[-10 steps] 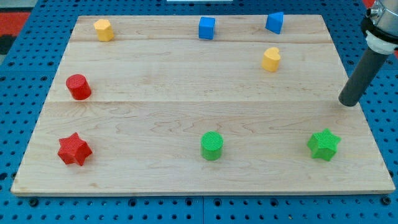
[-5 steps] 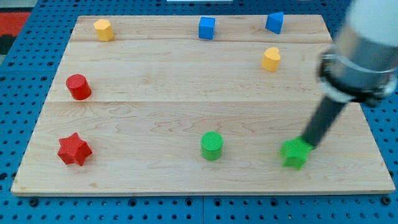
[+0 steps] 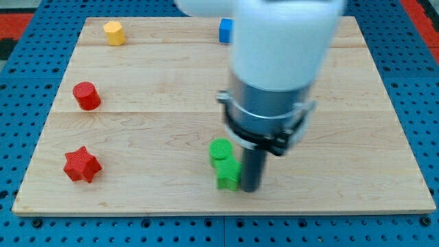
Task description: Move the green star into the green circle
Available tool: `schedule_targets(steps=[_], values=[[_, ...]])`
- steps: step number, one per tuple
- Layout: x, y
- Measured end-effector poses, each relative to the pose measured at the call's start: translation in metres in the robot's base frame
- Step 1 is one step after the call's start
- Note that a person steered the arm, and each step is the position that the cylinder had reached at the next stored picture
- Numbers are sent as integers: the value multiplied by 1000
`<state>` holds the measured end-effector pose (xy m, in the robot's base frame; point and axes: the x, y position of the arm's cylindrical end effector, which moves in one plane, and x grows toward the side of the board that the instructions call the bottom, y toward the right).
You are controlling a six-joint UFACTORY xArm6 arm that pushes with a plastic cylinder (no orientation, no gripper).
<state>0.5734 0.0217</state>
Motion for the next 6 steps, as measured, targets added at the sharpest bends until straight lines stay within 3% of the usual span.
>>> schedule_targets(steps=[1,2,4,5,6], values=[[-20,-37],[8,-24],[28,-266],[-17,-249],[-61,-188]])
